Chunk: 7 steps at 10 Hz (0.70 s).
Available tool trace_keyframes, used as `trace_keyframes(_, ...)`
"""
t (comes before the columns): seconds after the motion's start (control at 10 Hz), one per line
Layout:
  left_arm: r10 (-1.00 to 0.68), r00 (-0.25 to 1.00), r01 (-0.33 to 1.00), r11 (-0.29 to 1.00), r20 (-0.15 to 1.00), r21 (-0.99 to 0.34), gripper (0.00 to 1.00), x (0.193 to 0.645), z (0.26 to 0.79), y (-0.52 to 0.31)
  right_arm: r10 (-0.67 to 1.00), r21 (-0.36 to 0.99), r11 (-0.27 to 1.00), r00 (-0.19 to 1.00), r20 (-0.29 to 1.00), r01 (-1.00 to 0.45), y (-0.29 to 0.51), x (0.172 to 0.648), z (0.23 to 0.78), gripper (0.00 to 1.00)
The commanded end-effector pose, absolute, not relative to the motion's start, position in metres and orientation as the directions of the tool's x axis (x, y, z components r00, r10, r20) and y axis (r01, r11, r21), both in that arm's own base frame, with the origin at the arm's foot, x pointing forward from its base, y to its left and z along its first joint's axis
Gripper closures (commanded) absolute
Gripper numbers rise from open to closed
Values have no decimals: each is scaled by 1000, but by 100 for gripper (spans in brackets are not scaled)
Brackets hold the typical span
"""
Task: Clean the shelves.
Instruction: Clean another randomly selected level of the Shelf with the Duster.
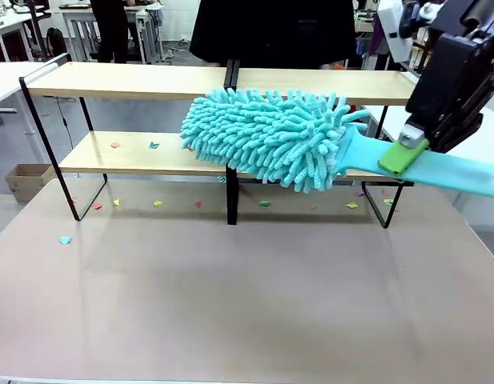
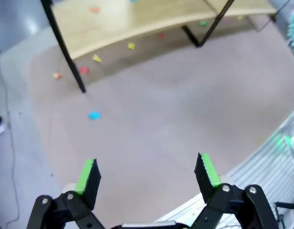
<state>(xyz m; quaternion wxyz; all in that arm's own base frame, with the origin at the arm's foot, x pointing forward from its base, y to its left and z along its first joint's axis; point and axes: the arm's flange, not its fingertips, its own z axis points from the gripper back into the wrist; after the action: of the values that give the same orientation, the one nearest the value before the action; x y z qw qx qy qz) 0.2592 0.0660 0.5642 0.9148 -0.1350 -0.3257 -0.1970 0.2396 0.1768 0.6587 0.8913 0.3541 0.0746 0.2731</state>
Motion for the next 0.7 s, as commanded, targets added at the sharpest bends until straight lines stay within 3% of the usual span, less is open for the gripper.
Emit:
trace_keyframes(0.0, -266, 578, 517, 851, 772, -94, 0, 243, 600, 47, 547, 673, 598, 835, 56, -436, 182, 239, 657, 88)
trace_keyframes(0.1, -273, 710, 448, 886, 649, -119, 0, 259, 564, 66, 547, 640, 619, 835, 64, -455, 197, 238, 653, 88)
trace_keyframes(0.3, -314, 762, 432, 898, 566, -84, 0, 280, 544, 72, 525, 644, 612, 845, 104, -460, 234, 261, 639, 88)
trace_keyframes(0.6, -290, 701, 424, 904, 652, -54, 0, 278, 539, 84, 500, 619, 641, 859, 112, -453, 280, 287, 626, 88)
